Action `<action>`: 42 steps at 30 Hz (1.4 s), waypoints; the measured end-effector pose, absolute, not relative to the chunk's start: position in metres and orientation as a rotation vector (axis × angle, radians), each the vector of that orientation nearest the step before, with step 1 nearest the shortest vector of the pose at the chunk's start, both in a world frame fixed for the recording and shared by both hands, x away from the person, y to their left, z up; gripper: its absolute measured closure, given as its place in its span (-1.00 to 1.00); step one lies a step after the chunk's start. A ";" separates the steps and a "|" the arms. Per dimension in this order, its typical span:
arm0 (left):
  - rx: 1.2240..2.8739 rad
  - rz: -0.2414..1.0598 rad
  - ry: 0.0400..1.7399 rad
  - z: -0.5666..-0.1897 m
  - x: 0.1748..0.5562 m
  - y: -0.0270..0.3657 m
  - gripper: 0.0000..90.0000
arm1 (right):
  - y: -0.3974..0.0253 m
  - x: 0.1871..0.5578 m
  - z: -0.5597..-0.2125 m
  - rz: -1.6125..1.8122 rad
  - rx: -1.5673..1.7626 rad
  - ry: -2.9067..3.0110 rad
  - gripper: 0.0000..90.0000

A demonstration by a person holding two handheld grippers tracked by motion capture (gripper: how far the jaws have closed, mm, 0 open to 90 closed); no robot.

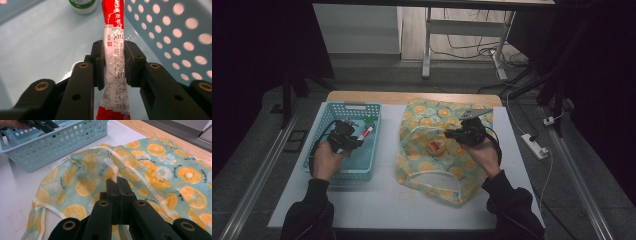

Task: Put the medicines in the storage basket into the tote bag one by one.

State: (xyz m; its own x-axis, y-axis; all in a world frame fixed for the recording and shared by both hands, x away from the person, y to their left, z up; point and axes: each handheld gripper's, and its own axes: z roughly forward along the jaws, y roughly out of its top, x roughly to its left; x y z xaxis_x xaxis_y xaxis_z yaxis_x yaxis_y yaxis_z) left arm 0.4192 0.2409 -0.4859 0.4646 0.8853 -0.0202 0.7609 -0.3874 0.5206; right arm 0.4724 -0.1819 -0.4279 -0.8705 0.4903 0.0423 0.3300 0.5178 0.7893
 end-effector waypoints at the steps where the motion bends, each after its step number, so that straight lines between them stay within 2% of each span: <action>1: 2.241 0.365 1.372 -0.484 0.418 0.242 0.60 | -0.182 0.472 -0.428 1.277 0.703 2.570 1.00; 14: 2.097 0.320 1.317 -0.454 0.407 0.247 0.60 | -0.181 0.472 -0.428 1.276 0.699 2.569 1.00; 27: 2.104 0.293 1.196 -0.434 0.398 0.226 0.60 | -0.182 0.471 -0.427 1.281 0.697 2.560 1.00; 42: 2.146 0.205 1.051 -0.421 0.390 0.186 0.60 | -0.184 0.471 -0.425 1.291 0.697 2.548 1.00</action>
